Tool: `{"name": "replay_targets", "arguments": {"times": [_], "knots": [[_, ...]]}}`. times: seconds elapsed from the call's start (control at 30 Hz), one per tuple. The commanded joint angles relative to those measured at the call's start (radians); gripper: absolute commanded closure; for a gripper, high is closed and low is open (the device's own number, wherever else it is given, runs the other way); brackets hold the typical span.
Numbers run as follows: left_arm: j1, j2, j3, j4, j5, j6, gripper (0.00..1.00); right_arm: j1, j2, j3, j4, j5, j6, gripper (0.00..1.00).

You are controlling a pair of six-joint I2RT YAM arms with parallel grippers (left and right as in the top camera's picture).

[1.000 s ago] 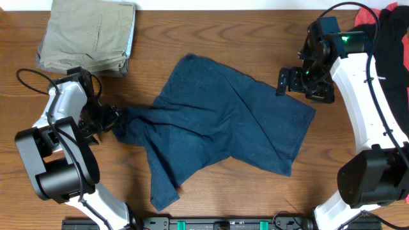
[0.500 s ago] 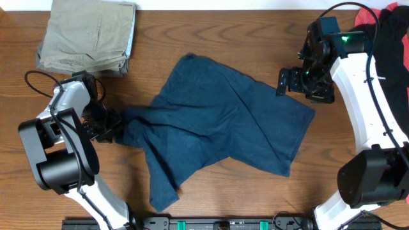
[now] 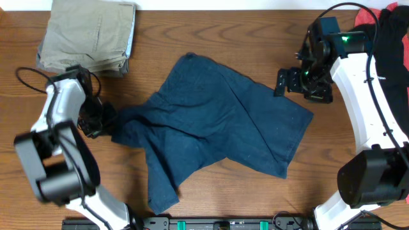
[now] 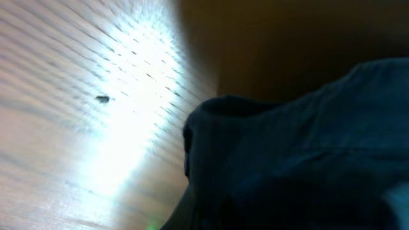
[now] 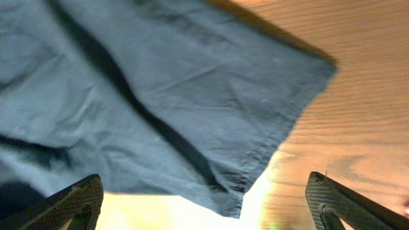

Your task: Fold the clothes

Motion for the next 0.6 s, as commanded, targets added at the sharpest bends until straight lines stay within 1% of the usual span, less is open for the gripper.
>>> {"name": "replay_targets", "arguments": {"times": [0.0, 0.1, 0.17, 0.23, 0.37, 0.43, 0.57], "knots": [[0.003, -0.111, 0.035, -0.003, 0.022, -0.002, 0.94, 0.051, -0.005, -0.003, -0.009, -0.219, -0.173, 0.01], [0.003, -0.147, 0.035, 0.002, 0.022, -0.002, 0.94, 0.112, -0.005, -0.003, -0.013, -0.318, -0.262, 0.02], [0.003, -0.151, 0.035, 0.002, 0.022, -0.002, 0.94, 0.175, -0.005, -0.003, -0.008, -0.314, -0.283, 0.04], [0.003, -0.149, 0.034, 0.001, 0.022, -0.002, 0.94, 0.248, -0.005, -0.003, 0.006, -0.307, -0.296, 0.09], [0.003, -0.145, 0.032, 0.001, 0.022, -0.002, 0.94, 0.407, -0.005, -0.003, 0.086, -0.299, -0.294, 0.15], [0.003, -0.145, 0.032, 0.001, 0.022, -0.002, 0.94, 0.487, -0.005, -0.005, 0.14, -0.272, -0.261, 0.15], [0.003, -0.145, 0.032, -0.003, 0.022, -0.002, 0.94, 0.64, -0.005, -0.04, 0.274, -0.193, -0.119, 0.13]]}}
